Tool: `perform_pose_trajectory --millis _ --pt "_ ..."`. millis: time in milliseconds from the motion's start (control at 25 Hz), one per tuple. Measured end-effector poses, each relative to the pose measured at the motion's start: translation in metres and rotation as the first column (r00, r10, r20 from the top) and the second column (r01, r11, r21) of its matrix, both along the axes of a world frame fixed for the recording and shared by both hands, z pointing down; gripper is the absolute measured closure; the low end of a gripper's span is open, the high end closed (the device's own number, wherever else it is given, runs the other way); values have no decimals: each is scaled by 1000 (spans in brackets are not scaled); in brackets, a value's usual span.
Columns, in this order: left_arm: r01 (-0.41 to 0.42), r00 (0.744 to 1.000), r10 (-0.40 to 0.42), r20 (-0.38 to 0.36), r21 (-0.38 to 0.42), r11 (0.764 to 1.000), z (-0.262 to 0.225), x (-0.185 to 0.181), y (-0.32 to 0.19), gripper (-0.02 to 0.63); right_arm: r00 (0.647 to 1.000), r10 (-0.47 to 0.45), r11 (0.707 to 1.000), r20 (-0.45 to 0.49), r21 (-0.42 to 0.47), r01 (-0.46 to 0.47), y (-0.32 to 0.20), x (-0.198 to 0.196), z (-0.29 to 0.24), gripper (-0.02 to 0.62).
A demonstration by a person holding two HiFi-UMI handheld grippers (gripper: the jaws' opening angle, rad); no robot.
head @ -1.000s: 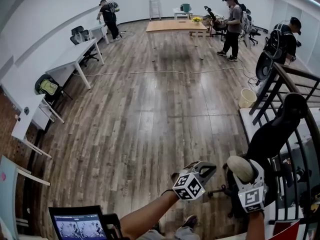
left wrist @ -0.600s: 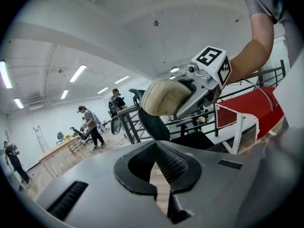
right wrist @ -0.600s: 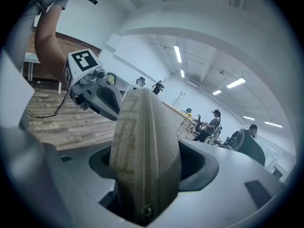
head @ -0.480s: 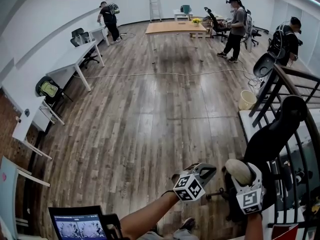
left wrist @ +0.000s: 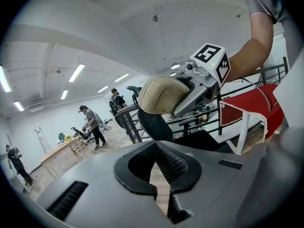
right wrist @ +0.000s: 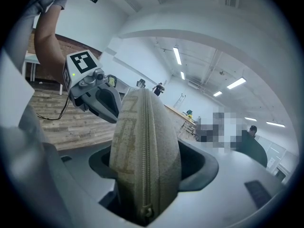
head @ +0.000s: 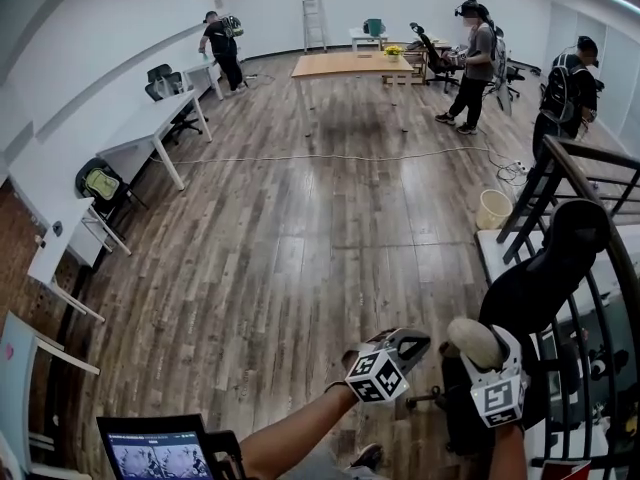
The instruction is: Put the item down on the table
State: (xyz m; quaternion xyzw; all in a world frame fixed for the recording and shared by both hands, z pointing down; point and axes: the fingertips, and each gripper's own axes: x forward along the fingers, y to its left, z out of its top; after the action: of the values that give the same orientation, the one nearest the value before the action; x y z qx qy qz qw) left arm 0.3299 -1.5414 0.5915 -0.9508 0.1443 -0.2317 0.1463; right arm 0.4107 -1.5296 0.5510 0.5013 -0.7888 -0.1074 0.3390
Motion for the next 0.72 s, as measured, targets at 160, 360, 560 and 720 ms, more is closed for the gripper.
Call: perform_pose_trajectory --millis 160,360,560,720 --pt "-14 1000 14 6 3 1000 -4 3 -7 604 1000 20 1000 23 2 -20 -9 4 -3 291" --pt "-65 998 65 -5 -2 998 -7 5 -30 604 997 75 997 22 -7 -75 -29 6 -3 291" --pt "-114 993 114 -13 -20 993 -4 5 -60 604 992 124 992 15 -13 -123 -54 0 -4 291" --pt "-143 990 143 -10 -22 989 -2 -1 -81 604 988 157 988 15 -10 -156 -75 -2 -4 291"
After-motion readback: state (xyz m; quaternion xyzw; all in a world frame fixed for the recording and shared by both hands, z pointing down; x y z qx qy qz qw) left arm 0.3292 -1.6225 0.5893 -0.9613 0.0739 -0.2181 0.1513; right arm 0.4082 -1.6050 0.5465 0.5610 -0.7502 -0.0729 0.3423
